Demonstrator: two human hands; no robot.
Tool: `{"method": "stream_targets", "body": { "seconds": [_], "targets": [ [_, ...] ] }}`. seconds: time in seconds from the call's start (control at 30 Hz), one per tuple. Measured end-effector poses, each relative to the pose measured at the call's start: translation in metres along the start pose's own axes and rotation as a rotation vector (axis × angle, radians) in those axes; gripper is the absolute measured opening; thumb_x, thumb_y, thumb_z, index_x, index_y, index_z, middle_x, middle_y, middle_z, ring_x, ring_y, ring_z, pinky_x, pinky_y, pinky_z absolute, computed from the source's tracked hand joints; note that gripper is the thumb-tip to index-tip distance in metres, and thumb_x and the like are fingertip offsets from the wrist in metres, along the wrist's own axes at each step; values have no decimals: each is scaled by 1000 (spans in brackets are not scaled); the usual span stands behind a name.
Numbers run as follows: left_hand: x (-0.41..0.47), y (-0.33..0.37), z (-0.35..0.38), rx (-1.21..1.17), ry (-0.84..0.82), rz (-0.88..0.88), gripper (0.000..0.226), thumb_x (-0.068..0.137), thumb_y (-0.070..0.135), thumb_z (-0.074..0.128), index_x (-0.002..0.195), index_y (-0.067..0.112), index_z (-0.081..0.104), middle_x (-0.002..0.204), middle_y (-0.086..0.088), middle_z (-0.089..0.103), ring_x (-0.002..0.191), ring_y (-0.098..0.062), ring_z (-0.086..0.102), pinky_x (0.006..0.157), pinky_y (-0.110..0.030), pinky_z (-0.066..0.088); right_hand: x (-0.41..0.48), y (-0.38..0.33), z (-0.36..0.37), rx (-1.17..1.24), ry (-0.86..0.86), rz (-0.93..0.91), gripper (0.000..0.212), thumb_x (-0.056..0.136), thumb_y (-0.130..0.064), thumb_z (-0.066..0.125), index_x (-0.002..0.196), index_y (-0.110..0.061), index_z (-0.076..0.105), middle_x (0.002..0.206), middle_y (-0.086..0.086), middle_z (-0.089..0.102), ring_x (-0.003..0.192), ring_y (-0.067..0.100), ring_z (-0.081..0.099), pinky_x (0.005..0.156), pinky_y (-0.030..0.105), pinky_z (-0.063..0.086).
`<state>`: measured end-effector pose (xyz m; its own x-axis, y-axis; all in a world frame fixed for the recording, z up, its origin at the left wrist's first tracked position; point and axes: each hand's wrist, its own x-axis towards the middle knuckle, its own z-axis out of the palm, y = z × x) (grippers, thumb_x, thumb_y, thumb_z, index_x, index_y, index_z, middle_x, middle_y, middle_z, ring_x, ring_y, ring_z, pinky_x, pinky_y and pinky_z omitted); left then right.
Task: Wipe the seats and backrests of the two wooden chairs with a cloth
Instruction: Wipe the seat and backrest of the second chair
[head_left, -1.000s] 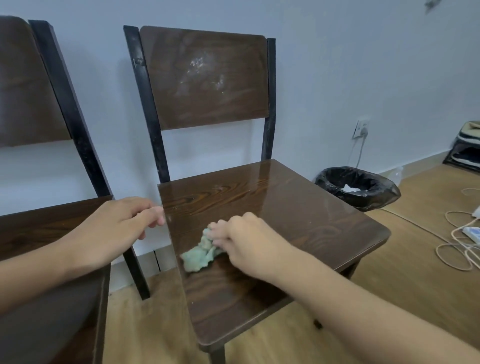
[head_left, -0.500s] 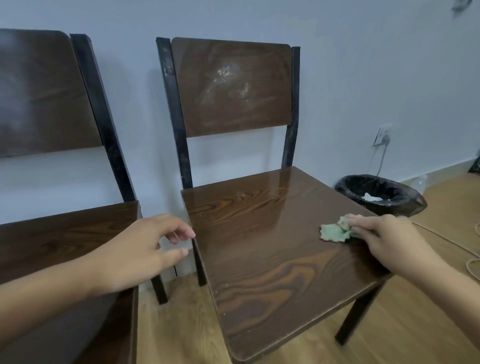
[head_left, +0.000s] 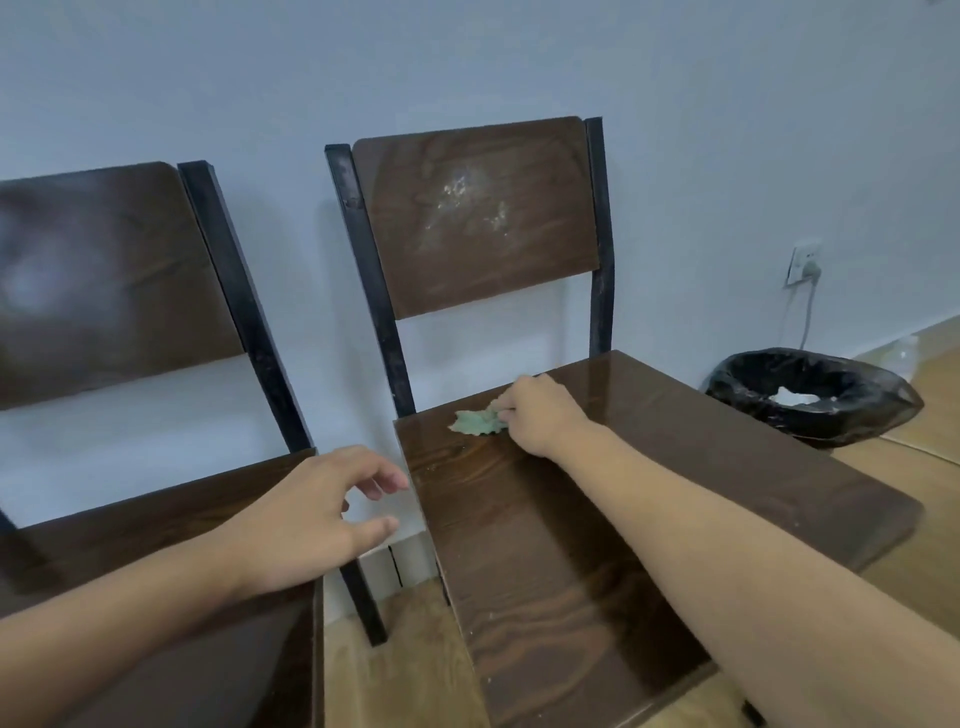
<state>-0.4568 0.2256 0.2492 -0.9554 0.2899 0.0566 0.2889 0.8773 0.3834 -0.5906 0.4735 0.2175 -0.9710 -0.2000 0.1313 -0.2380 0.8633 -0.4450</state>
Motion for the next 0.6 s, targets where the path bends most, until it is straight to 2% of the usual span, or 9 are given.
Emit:
{"method": "stream_targets", "body": {
  "seconds": [0.1, 0.17, 0.27, 0.33, 0.37, 0.43, 0.5, 0.53, 0.6],
  "targets": [
    [2, 4, -3, -20, 0, 4, 23, 90, 38, 72, 110, 46, 65, 112, 26, 64, 110, 17, 51, 87, -19, 51, -46, -25, 11, -51, -97, -243, 28, 103, -19, 52, 121, -23, 73, 121, 8, 73, 114, 32, 63, 101, 44, 52],
    [1, 6, -8, -17, -1, 7, 23, 90, 38, 72, 111, 46, 65, 112, 26, 63, 111, 16, 52, 88, -20, 52, -76, -19, 10, -97, -169, -359, 23, 101, -21, 52, 114, -17, 71, 117, 8, 74, 111, 33, 66, 98, 47, 55],
    [-3, 6, -19, 11, -14, -4, 26, 91, 39, 70, 115, 45, 64, 113, 27, 62, 110, 11, 56, 86, -18, 51, -63, 16, -13, -173, -193, -220, 22, 101, -25, 55, 100, -18, 75, 104, 0, 75, 105, 26, 69, 94, 46, 58],
    [-5, 5, -25, 33, -16, -15, 26, 91, 40, 70, 116, 45, 64, 113, 27, 62, 111, 12, 54, 91, -21, 52, -23, 32, -26, -156, -102, -63, 23, 100, -21, 58, 86, -19, 76, 90, -1, 72, 86, 22, 68, 87, 42, 59],
    [-5, 5, -27, 38, -14, -21, 26, 91, 40, 70, 115, 45, 64, 113, 26, 63, 111, 14, 53, 92, -23, 53, -4, 34, -26, -130, -44, -8, 21, 99, -19, 60, 88, -18, 77, 90, 2, 72, 82, 21, 67, 83, 39, 59],
    [-3, 4, -32, 27, 2, -50, 24, 91, 38, 71, 113, 43, 66, 111, 24, 64, 110, 15, 52, 92, -25, 54, 19, 15, -16, -114, 29, -9, 17, 98, -16, 61, 87, -16, 74, 92, 8, 69, 83, 26, 66, 78, 36, 58],
    [5, 3, -36, 11, 36, -73, 22, 91, 35, 72, 111, 41, 67, 106, 20, 66, 106, 13, 55, 86, -23, 54, 24, -13, 8, -57, 7, -80, 22, 97, -13, 59, 77, -18, 66, 95, 10, 64, 87, 31, 63, 80, 35, 56],
    [9, 2, -38, 1, 60, -81, 21, 91, 34, 72, 110, 40, 68, 104, 19, 67, 104, 12, 56, 84, -21, 53, 17, -26, 17, -47, -45, -127, 22, 97, -11, 59, 81, -19, 71, 98, 10, 65, 91, 31, 64, 83, 35, 55],
    [19, 0, -43, -32, 112, -103, 18, 92, 33, 71, 109, 38, 69, 104, 16, 68, 100, 10, 59, 79, -17, 51, -10, -36, 26, -54, -107, -271, 22, 98, -13, 57, 104, -19, 77, 108, 7, 70, 96, 30, 67, 93, 39, 57]
  ]
}}
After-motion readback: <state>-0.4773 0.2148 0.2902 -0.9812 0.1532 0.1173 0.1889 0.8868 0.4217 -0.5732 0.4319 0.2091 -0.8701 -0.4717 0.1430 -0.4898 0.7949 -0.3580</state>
